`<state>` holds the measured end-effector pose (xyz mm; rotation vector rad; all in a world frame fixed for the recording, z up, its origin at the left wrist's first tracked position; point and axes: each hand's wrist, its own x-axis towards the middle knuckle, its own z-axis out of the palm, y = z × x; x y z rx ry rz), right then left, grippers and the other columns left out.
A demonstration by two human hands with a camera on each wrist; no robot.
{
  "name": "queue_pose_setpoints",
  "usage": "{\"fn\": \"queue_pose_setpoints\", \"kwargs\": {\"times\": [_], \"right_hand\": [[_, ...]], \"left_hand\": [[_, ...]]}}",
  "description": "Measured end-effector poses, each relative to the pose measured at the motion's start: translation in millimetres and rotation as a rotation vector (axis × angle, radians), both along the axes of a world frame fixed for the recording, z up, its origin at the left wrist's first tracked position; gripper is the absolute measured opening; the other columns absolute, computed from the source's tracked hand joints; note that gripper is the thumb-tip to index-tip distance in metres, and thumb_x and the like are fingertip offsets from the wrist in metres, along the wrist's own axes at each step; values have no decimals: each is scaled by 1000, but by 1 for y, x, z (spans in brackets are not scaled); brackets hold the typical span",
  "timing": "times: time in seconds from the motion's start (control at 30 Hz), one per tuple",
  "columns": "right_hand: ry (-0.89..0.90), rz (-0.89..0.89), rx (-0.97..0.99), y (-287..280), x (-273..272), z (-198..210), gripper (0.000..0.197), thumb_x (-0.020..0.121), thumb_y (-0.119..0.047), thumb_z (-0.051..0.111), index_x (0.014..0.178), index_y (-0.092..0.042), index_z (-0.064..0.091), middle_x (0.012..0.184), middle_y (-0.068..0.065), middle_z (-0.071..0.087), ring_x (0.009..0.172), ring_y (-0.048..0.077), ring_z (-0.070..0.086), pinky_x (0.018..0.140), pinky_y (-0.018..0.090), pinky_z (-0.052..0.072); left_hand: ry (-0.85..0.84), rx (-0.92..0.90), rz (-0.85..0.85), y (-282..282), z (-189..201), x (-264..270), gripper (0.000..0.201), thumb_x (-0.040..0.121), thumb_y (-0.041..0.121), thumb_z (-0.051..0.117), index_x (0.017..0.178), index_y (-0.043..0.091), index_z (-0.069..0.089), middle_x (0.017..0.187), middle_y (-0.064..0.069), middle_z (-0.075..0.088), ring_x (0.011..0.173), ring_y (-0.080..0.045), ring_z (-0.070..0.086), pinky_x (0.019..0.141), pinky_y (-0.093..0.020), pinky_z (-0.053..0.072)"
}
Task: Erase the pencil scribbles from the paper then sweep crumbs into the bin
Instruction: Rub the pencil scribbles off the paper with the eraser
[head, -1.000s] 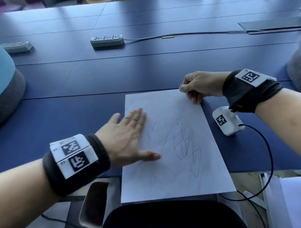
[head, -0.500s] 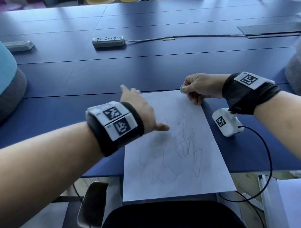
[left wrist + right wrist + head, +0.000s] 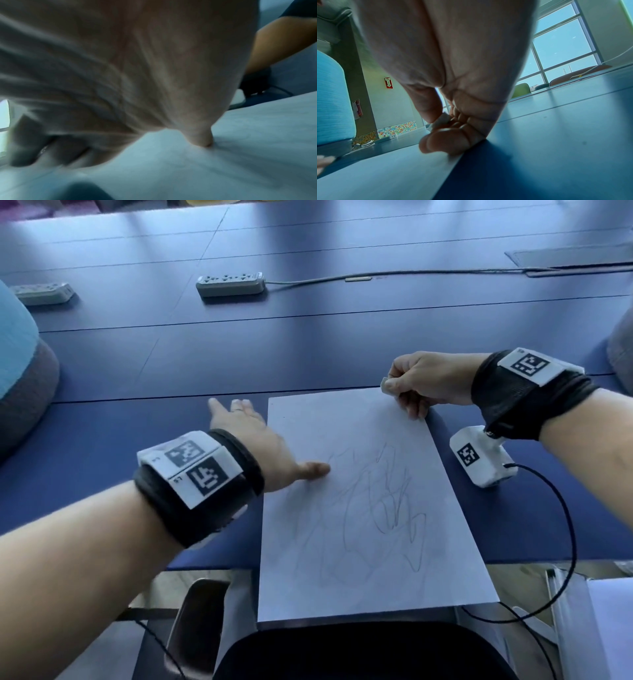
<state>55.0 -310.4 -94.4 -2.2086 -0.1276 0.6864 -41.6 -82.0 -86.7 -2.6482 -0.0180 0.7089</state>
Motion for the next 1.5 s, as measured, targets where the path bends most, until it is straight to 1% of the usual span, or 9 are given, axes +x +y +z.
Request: {"fn": "queue_pose_setpoints", "kwargs": {"times": [0.17, 0.33, 0.47, 0.57, 0.73, 0.9, 1.0, 1.27, 1.5], "right_hand": [[-7, -7, 2, 0, -3, 1, 12, 101, -15, 49, 91, -10, 46, 69, 11, 52, 53, 23, 50, 42, 23, 46], [-9, -8, 0, 0, -2, 2, 14, 102, -15, 48, 88, -10, 45, 69, 10, 52, 53, 23, 50, 42, 23, 45], [-6, -16, -2, 1, -2, 1, 16, 101, -16, 50, 87, -10, 46, 69, 10, 52, 53, 22, 50, 42, 24, 44], [-12, -17, -4, 0, -2, -1, 16, 101, -16, 49, 87, -10, 45, 67, 9, 52, 52, 22, 50, 41, 23, 45], [-1, -6, 0, -1, 0, 0, 14, 101, -16, 50, 90, -8, 45, 67, 10, 52, 52, 22, 50, 42, 25, 45], [-5, 2, -2, 0, 2, -1, 17, 101, -16, 50, 86, -9, 45, 67, 10, 52, 53, 23, 51, 46, 28, 44], [-8, -5, 7, -3, 3, -3, 16, 101, -17, 51, 87, -9, 46, 67, 10, 52, 53, 23, 51, 47, 28, 44], [-20, 28, -118, -4, 18, 6, 18, 100, -18, 54, 86, -9, 49, 68, 10, 51, 55, 23, 51, 50, 30, 46], [-360, 383, -344, 42, 2, 33, 21, 88, -38, 69, 90, -17, 69, 78, 0, 66, 64, 15, 58, 58, 24, 48]], "left_hand": [[47, -263, -280, -17, -12, -3, 120, 69, 94, 11, 157, 14, -11, 165, -3, -16, 152, -15, -9, 121, -52, 2], [-44, 7, -134, -21, 7, 15, 117, 69, 97, 13, 146, 13, 41, 153, -12, 39, 139, -30, 36, 111, -56, 24], [15, -333, -342, -41, -6, 15, 109, 76, 91, 22, 158, 24, -5, 166, 1, -9, 153, -15, 1, 120, -51, 9], [72, -300, -295, -33, -12, 12, 115, 74, 92, 20, 156, 19, -15, 164, 2, -20, 152, -12, -10, 121, -51, 1], [24, -54, 53, 19, -6, 16, 134, 64, 98, 14, 155, 3, -10, 165, -11, -11, 153, -21, -4, 119, -57, 4], [64, -233, -182, 23, -10, 8, 123, 63, 94, 4, 155, 16, -19, 162, 1, -24, 150, -13, -16, 121, -53, -1], [28, -133, -78, 33, -8, 9, 131, 58, 97, 2, 155, 11, -16, 163, -2, -21, 151, -14, -16, 120, -55, -2], [101, -295, -261, 38, -5, 16, 125, 55, 93, 26, 156, 30, -15, 163, 10, -20, 150, -8, -14, 122, -52, 1], [40, -345, -342, 37, -12, 42, 127, 56, 93, 26, 158, 25, -7, 165, 12, -12, 151, -4, -6, 122, -47, 10]]}}
